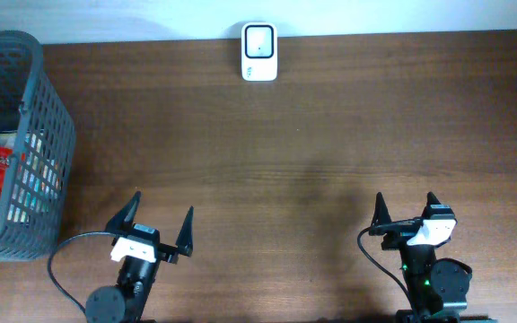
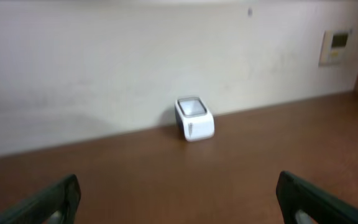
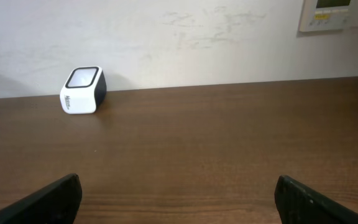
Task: Scan the item barcode
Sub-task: 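Reach the left gripper into the grey basket and grasp the red Hacks candy bag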
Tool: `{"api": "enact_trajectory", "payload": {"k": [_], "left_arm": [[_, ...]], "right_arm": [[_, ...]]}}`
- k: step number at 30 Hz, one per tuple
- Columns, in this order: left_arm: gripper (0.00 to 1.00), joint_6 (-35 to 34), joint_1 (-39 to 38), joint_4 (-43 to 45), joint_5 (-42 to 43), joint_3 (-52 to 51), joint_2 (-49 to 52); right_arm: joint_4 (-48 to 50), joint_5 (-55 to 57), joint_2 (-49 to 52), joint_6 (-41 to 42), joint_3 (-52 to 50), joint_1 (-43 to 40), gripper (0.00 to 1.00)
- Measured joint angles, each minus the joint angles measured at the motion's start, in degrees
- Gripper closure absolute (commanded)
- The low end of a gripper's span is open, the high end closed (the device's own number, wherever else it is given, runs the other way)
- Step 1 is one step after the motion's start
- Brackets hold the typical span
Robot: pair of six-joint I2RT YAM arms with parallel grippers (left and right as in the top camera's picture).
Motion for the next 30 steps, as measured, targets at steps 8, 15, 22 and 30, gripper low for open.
{"api": "enact_trajectory", "payload": {"k": [8, 15, 22, 30], "left_arm": [[0.01, 0.20, 0.00, 7.87, -5.60, 7.98, -0.04], [0.01, 3.65, 0.00, -20.31, -10.54, 40.79, 29.51], [0.01, 6.80, 1.05, -61.83, -21.05, 78.64, 56.04], [0.01, -2.64, 22.77, -65.18, -22.99, 93.94, 67.89]], "right_arm": [[0.00, -0.11, 0.02, 0.00, 0.00, 0.00, 0.02], [0.11, -0.13, -0.22, -0.07, -0.04, 0.00, 0.02], [0.11, -0.13, -0.17, 0.00, -0.04, 0.00, 0.02], [0.11, -0.11, -0.20, 0.00, -0.04, 0.00, 0.02]]}}
